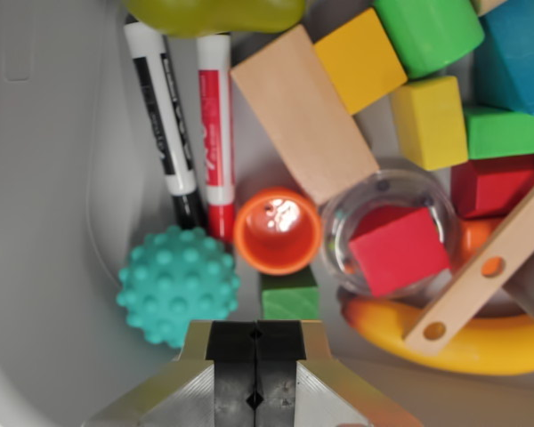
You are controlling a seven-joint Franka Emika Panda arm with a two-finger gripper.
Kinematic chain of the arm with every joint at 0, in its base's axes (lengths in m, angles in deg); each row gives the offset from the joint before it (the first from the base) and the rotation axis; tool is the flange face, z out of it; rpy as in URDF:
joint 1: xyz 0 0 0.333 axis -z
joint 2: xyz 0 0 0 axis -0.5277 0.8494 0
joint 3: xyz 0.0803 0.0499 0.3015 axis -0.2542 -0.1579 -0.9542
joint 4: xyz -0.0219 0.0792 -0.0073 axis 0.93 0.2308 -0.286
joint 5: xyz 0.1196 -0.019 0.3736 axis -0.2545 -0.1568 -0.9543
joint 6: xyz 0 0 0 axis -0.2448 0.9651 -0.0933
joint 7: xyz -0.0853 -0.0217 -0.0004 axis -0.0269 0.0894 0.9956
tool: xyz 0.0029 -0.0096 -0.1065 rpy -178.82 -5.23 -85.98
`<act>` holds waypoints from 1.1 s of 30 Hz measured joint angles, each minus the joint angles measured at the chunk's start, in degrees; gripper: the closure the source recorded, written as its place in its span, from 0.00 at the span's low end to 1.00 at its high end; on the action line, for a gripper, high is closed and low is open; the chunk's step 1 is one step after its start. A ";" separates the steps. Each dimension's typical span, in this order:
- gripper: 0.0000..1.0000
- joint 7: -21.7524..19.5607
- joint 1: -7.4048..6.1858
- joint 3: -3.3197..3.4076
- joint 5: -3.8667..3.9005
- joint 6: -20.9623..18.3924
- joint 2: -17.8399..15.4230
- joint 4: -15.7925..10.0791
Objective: Pick an object from the bin
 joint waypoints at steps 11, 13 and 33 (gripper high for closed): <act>1.00 -0.24 0.00 0.07 0.31 -4.73 -3.12 1.58; 1.00 -0.26 0.00 0.08 0.35 -5.35 -3.44 1.85; 1.00 -0.48 0.00 0.13 0.57 -9.34 -5.45 3.73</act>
